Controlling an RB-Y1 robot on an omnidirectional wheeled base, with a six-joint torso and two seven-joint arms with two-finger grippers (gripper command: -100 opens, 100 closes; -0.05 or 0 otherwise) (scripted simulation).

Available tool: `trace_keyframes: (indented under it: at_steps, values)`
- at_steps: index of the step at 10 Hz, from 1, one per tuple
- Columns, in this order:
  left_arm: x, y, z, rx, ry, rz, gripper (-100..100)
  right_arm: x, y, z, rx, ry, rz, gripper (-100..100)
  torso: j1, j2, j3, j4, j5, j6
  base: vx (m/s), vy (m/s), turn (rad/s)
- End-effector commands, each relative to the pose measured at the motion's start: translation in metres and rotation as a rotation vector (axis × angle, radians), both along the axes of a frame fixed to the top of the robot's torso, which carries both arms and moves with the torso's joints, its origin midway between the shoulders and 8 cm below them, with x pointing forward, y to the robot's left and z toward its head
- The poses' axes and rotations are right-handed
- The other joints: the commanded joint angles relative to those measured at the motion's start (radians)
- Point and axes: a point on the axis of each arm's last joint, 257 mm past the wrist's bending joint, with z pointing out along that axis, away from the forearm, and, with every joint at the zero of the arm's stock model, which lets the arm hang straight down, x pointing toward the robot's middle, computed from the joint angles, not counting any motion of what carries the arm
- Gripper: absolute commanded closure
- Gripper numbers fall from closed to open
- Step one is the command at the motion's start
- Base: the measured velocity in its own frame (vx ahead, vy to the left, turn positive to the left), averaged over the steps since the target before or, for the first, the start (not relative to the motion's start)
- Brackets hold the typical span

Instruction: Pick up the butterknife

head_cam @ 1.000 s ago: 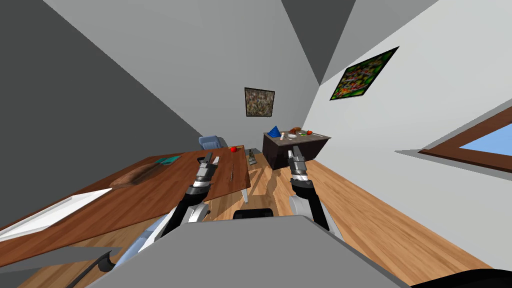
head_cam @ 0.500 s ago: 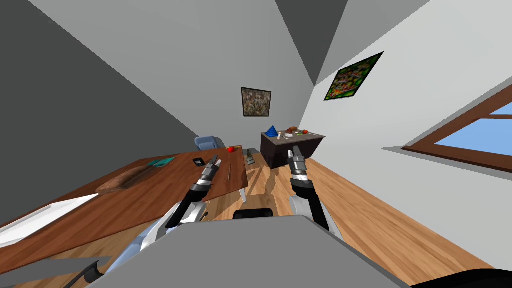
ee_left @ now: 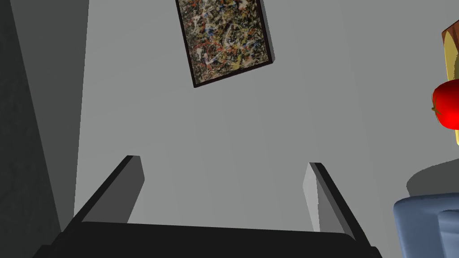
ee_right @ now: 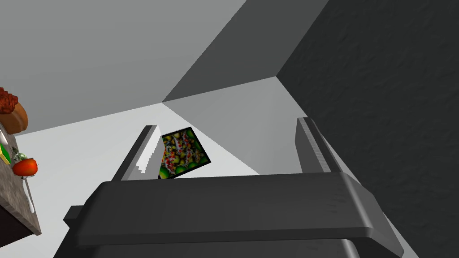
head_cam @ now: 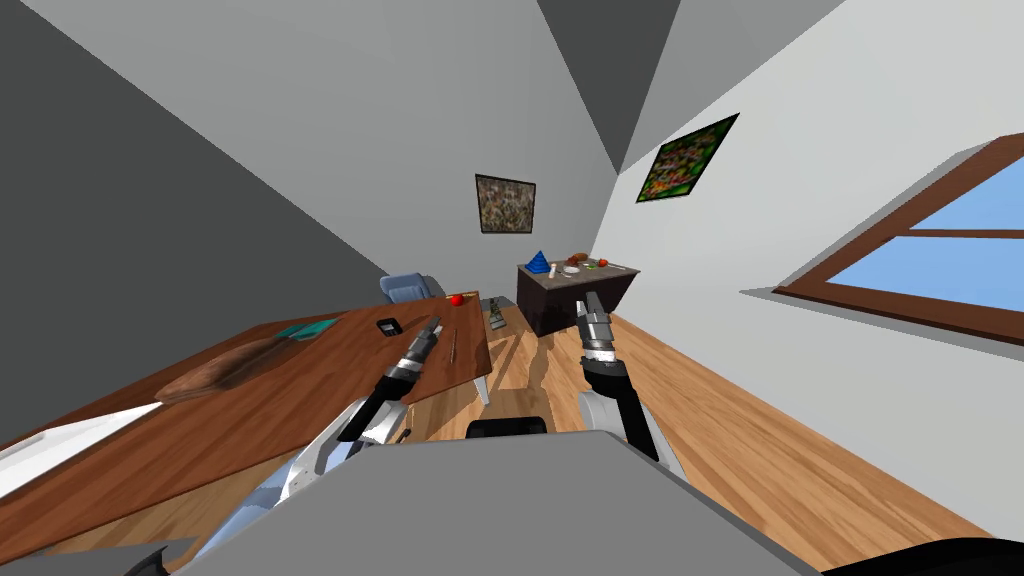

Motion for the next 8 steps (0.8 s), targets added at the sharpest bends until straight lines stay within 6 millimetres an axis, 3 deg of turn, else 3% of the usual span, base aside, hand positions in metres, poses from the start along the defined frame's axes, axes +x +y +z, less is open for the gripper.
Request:
trace_keyframes:
  at_steps: [1,5,7,8]
  values:
    - [0.002,0.007,-0.015,0.021,0.037,0.010,-100,0.000,0.000,0.000,0.000,0.000,0.000,0,0.000,0.000,0.000,0.000,0.000,0.000,-0.009,-0.024,-0.052]
    - [0.020,0.043,-0.067,0.143,0.175,0.043,-100,0.000,0.000,0.000,0.000,0.000,0.000,0,0.000,0.000,0.000,0.000,0.000,0.000,-0.012,-0.034,-0.119]
    - [0.018,0.051,-0.081,0.147,0.204,0.058,-100,0.000,0.000,0.000,0.000,0.000,0.000,0,-0.001,0.000,0.000,0.000,0.000,-0.001,-0.008,-0.023,-0.026]
    - [0.022,0.066,-0.096,0.188,0.248,0.073,-100,0.000,0.000,0.000,0.000,0.000,0.000,0,0.001,0.000,0.000,0.000,0.000,-0.001,-0.006,-0.023,-0.118]
